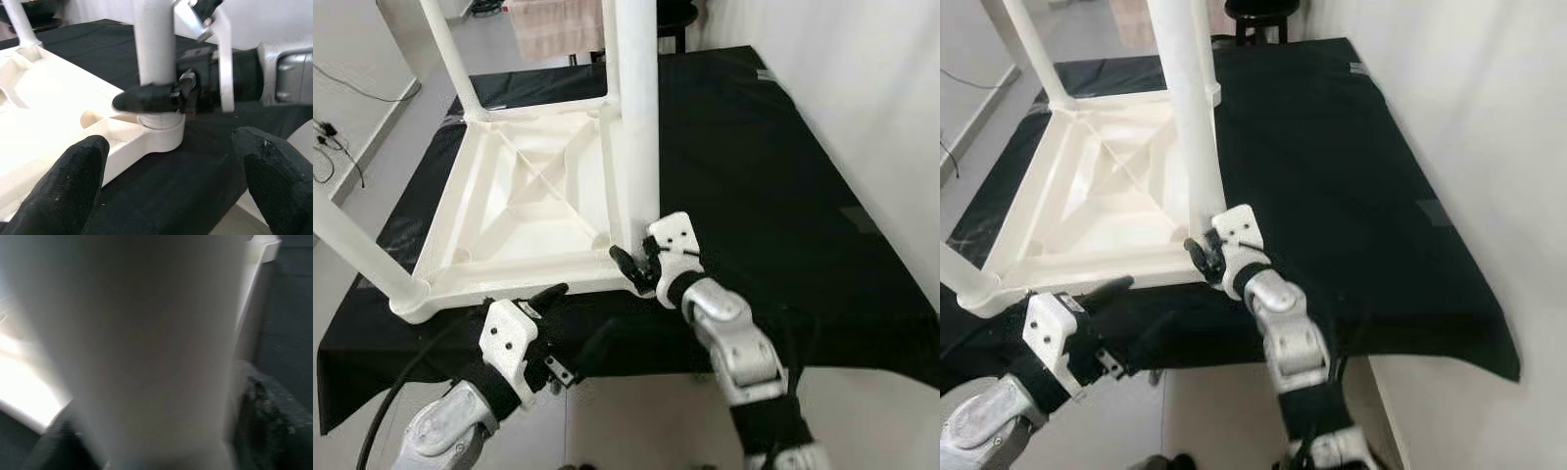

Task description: Building children table

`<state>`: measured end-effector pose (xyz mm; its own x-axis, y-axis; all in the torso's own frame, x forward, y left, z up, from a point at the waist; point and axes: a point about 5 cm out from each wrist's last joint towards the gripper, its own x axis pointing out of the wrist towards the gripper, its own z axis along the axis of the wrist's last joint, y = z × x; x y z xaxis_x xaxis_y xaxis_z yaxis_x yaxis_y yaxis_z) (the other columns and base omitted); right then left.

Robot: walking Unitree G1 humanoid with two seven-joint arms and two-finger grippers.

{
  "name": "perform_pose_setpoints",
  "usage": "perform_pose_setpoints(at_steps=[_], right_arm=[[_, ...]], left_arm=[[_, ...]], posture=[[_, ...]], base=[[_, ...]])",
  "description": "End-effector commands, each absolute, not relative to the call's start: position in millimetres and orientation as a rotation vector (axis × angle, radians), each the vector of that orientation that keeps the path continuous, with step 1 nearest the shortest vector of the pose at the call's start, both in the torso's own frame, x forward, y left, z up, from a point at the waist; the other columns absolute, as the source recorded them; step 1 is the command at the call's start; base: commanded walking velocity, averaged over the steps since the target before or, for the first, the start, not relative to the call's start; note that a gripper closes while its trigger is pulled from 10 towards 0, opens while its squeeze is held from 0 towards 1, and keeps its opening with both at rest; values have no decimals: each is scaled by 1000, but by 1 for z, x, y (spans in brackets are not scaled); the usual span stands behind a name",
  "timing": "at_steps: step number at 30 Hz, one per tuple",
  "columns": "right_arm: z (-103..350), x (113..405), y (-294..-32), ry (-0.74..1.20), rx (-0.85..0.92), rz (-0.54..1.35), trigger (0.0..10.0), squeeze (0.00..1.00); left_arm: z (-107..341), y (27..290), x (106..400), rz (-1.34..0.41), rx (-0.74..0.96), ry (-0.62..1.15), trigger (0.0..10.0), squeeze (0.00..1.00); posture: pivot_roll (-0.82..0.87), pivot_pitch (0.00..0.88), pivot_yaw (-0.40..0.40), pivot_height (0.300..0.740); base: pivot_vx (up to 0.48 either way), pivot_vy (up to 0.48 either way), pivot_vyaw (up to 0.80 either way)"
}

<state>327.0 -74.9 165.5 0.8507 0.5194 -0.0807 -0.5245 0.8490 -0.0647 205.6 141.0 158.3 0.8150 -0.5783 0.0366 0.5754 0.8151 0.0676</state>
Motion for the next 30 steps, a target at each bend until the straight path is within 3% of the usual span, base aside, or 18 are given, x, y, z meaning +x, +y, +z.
perform_pose_setpoints(at_steps=[1, 4, 5, 6, 9, 15, 16, 18, 19, 30], right_arm=[[184, 331, -71, -10, -91, 707, 10000, 855], [194, 336, -75, -50, -118, 790, 10000, 855], [201, 343, -80, -65, -157, 895, 10000, 0], [204, 348, -84, -67, -207, 1027, 10000, 0], [206, 354, -88, -47, -244, 1171, 10000, 0], [217, 365, -85, -63, -212, 1220, 10000, 0], [219, 368, -85, -62, -193, 1230, 3843, 0], [220, 370, -85, -60, -177, 1239, 3843, 0], [220, 372, -87, -53, -174, 1239, 0, 0], [206, 378, -101, -5, -212, 1199, 0, 0]], left_arm=[[154, 144, 209, -599, 62, -49, 10000, 0], [153, 143, 211, -601, 62, -49, 10000, 0], [151, 142, 214, -603, 56, -52, 10000, 0], [150, 140, 216, -607, 37, -53, 10000, 0], [148, 136, 219, -624, 5, -55, 10000, 0], [146, 131, 220, -632, 3, -57, 10000, 0], [145, 131, 222, -622, 11, -59, 10000, 0], [144, 131, 223, -615, 16, -60, 10000, 0], [143, 131, 225, -617, 26, -60, 10000, 0], [139, 129, 230, -618, 36, -65, 10000, 0]], posture=[[-41, 82, 39, 740], [-41, 82, 39, 740], [-40, 62, 21, 740], [-38, 51, 16, 740], [-31, 40, 7, 740], [-21, 29, -2, 740], [-20, 22, -2, 740], [-20, 22, -2, 740], [-18, 17, -6, 740], [-28, 21, -8, 740]], base=[[0, 0, 0], [0, 0, 0], [0, 0, 0], [0, 0, 0], [0, 0, 0], [0, 0, 0], [0, 0, 0], [0, 0, 0], [0, 0, 0], [0, 0, 0]])
